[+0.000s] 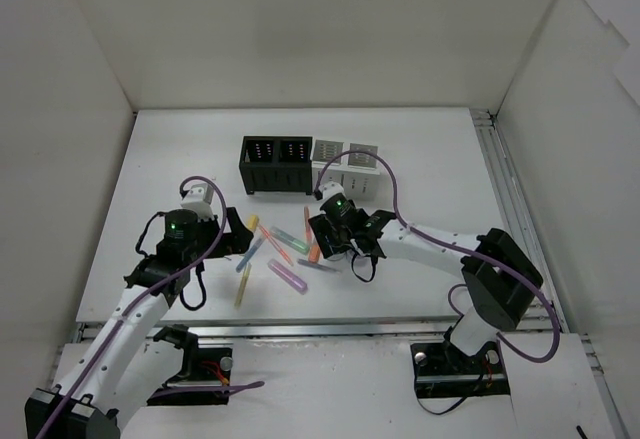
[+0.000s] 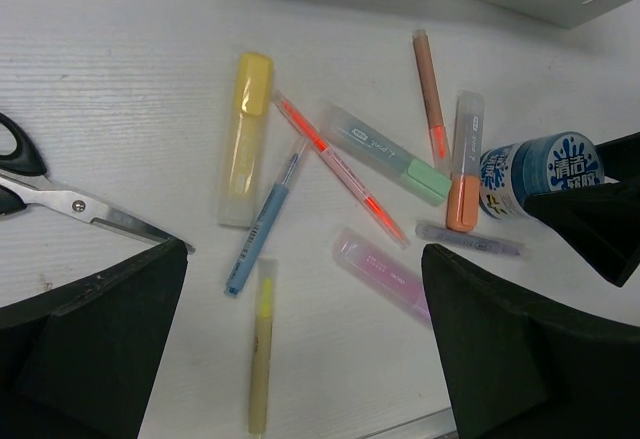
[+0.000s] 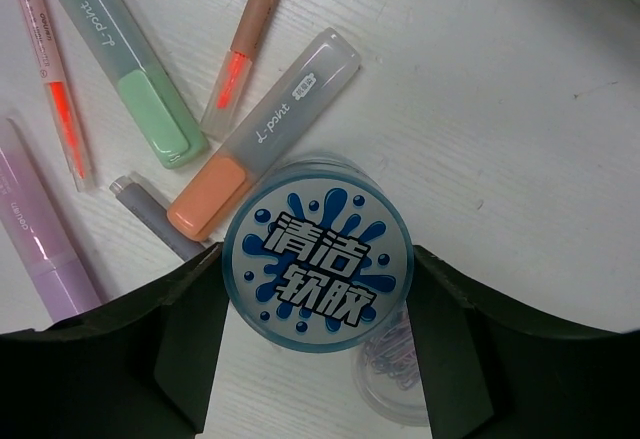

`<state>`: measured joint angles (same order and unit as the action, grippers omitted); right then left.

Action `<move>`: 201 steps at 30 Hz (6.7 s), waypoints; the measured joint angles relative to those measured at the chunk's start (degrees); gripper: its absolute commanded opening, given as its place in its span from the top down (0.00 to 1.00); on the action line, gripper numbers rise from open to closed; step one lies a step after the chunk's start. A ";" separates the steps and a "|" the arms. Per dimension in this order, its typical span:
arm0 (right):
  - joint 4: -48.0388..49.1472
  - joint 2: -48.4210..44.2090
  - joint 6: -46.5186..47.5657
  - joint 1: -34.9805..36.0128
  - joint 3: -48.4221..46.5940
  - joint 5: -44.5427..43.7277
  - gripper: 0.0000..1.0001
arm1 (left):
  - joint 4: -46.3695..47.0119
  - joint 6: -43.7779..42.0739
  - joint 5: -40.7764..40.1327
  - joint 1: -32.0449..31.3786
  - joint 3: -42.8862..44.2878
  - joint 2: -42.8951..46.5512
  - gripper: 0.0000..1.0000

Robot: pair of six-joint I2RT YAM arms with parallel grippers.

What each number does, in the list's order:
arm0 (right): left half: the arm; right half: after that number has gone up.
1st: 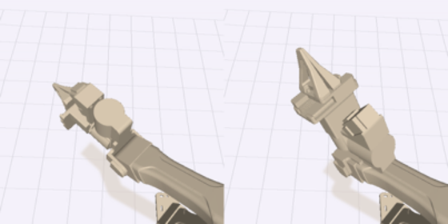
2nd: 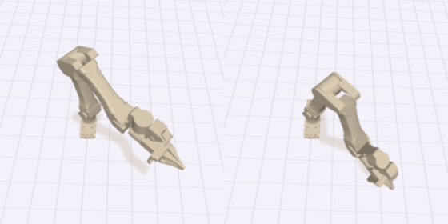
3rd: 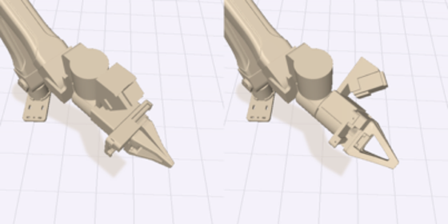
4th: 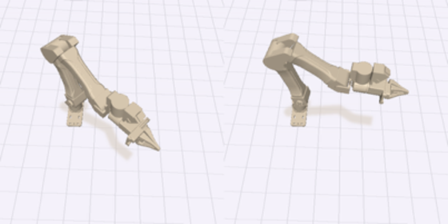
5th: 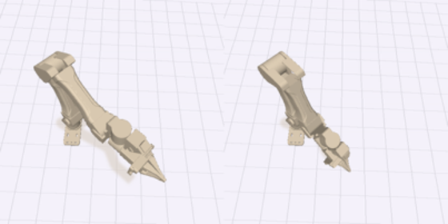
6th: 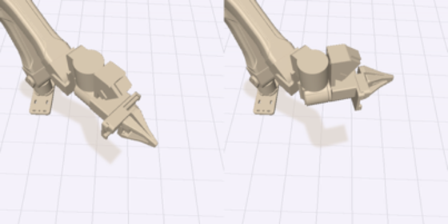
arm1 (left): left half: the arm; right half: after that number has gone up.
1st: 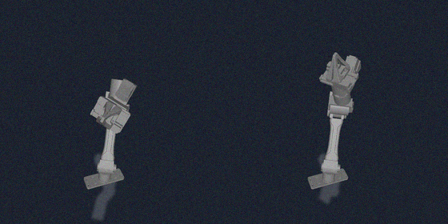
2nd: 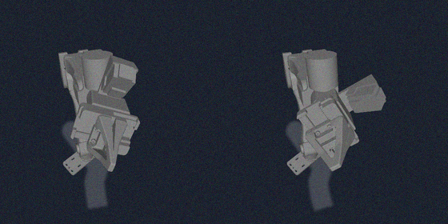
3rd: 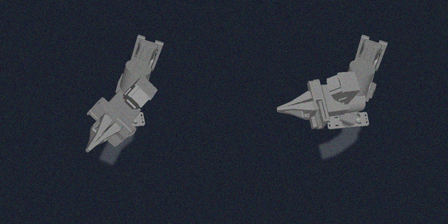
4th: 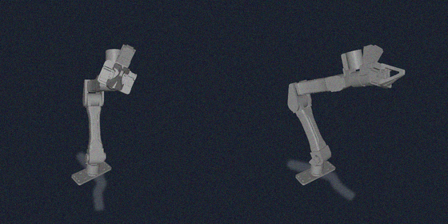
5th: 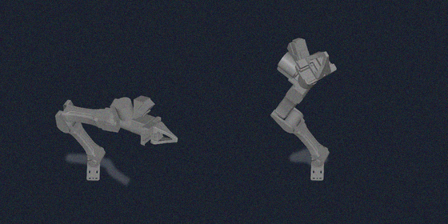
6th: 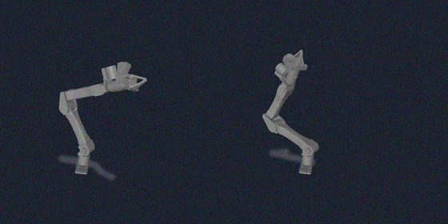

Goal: Sort the stationery into containers
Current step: Pick up the stationery from the center of the board, then place the stationery in the storage box, then pick up the stationery from the center of the board, then place the stationery in the storage box, then pick up the pen from the center of the board.

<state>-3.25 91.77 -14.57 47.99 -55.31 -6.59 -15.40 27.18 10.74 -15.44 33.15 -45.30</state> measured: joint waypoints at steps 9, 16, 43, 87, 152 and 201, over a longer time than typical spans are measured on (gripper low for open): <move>-2.49 -7.26 0.57 -2.71 -5.01 -1.73 0.79 | -0.20 -1.05 0.35 -0.50 0.42 0.07 0.01; -2.36 -8.44 3.67 -11.21 -17.88 -4.70 0.80 | -0.28 -2.08 0.70 -0.63 1.03 0.55 0.00; -6.49 12.61 8.20 -22.77 -32.02 -1.25 0.50 | -1.33 -4.68 0.33 -0.63 3.69 -0.42 0.00; -15.28 -4.09 -4.59 -4.00 0.55 0.00 0.09 | -1.92 -2.73 -0.04 -0.63 1.99 1.75 0.01; -17.86 12.83 6.54 -23.93 -39.54 0.83 0.02 | -2.58 -2.71 -2.86 -0.63 2.84 1.60 0.01; -6.38 10.40 21.97 3.89 -5.29 17.59 0.17 | -6.29 2.34 -1.88 -1.07 -2.95 8.81 0.01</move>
<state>-9.63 102.17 7.40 51.88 -60.60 11.00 -21.69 29.52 8.86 -16.51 30.20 -36.49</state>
